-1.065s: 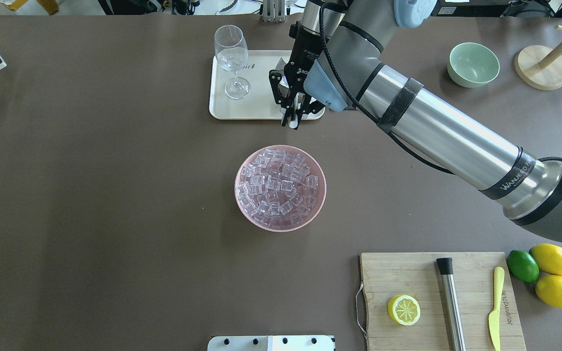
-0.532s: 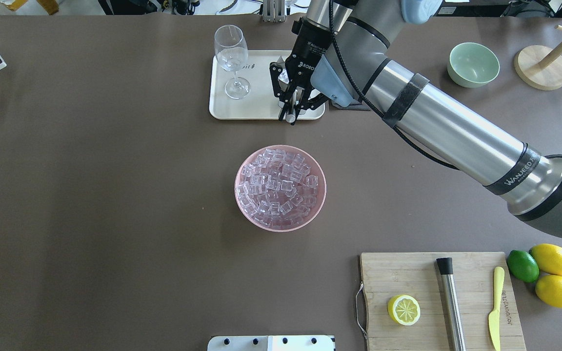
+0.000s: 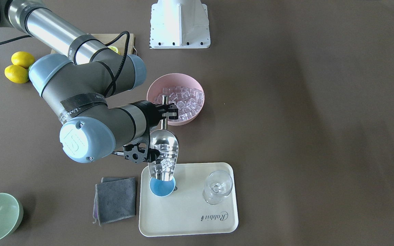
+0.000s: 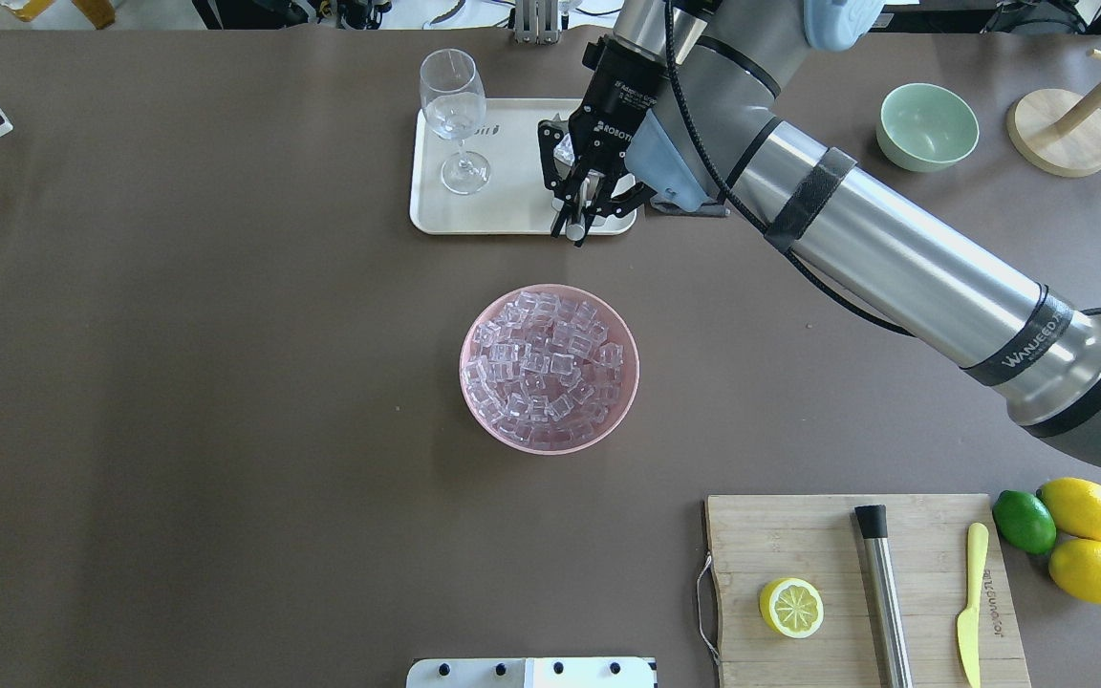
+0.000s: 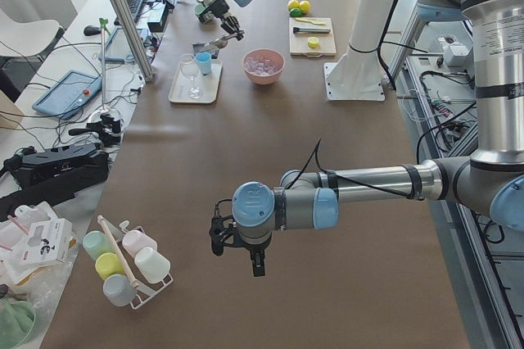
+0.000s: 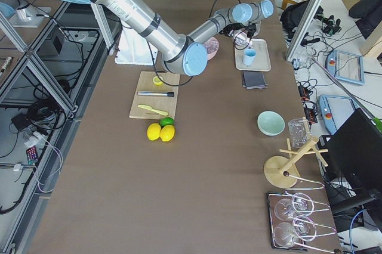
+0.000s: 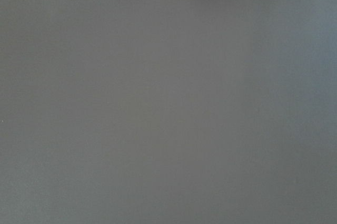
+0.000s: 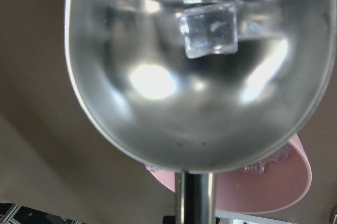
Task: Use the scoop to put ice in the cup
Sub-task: 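Tilt the scoop with the right gripper to pour ice into the cup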
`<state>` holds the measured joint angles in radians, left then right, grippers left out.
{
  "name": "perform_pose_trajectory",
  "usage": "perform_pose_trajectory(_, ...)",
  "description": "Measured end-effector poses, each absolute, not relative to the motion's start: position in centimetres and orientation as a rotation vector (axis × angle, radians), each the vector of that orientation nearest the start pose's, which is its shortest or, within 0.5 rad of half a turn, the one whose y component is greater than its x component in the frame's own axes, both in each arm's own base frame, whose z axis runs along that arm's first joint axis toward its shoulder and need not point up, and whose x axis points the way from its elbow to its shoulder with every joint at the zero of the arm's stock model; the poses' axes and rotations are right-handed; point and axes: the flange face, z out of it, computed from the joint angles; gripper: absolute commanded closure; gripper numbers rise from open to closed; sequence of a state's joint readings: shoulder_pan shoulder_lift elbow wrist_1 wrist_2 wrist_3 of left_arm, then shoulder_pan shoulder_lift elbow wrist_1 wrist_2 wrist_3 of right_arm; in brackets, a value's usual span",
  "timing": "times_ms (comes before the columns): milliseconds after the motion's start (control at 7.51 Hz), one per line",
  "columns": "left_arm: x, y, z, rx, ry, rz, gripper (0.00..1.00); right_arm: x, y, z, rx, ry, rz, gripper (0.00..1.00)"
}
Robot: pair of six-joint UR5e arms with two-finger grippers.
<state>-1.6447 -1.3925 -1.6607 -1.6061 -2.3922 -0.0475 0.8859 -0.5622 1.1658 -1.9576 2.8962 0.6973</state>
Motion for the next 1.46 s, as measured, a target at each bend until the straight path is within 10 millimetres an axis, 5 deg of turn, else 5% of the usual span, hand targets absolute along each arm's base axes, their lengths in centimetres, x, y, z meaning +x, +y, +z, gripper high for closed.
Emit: perform_pose_trajectory(1464, -9.5, -40.6, 68.7, -0.085, 0.821, -0.167, 0.02, -46.5, -61.5, 17.9, -0.752, -1.182, -0.145, 1.00)
